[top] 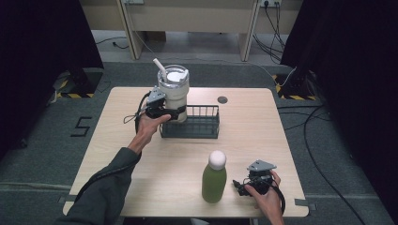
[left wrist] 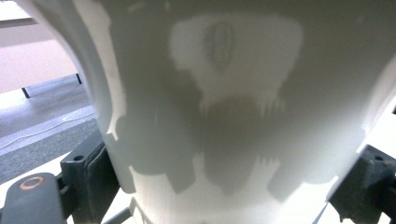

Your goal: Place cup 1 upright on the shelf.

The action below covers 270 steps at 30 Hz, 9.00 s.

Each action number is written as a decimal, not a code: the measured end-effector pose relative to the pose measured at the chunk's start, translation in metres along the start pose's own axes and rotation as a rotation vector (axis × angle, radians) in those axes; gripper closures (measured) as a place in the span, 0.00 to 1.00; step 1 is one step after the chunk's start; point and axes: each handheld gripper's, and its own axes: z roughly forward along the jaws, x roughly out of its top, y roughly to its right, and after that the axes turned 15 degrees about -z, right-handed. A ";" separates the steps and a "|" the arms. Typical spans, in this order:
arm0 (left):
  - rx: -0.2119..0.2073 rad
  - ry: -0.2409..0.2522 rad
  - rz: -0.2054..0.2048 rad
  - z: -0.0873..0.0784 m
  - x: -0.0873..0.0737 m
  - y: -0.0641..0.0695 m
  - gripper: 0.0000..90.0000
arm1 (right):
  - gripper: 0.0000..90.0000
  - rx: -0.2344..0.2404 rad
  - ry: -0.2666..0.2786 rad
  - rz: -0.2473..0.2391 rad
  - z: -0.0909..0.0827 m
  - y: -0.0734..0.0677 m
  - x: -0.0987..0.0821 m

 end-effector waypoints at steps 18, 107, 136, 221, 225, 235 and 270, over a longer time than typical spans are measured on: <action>0.027 -0.020 0.010 0.005 -0.019 -0.005 0.12 | 0.00 0.000 0.000 0.000 0.000 0.000 0.000; -0.054 -0.008 -0.001 -0.006 -0.038 -0.023 0.11 | 0.00 0.001 0.000 -0.001 0.000 0.000 0.000; -0.047 -0.014 -0.007 -0.033 -0.043 -0.023 0.16 | 0.00 0.000 0.000 -0.001 0.000 0.000 0.000; -0.081 -0.078 -0.113 -0.127 -0.106 -0.010 0.16 | 0.00 -0.002 0.002 -0.001 0.001 0.000 0.000; -0.085 -0.082 -0.110 -0.130 -0.109 -0.008 0.16 | 0.00 -0.002 0.002 -0.002 0.001 0.000 0.000; -0.093 -0.117 -0.097 -0.134 -0.122 -0.005 0.16 | 0.00 -0.002 0.002 0.000 0.001 0.000 0.000; -0.082 -0.252 -0.042 -0.152 -0.155 0.011 0.16 | 0.00 -0.002 0.002 -0.002 0.001 0.000 0.000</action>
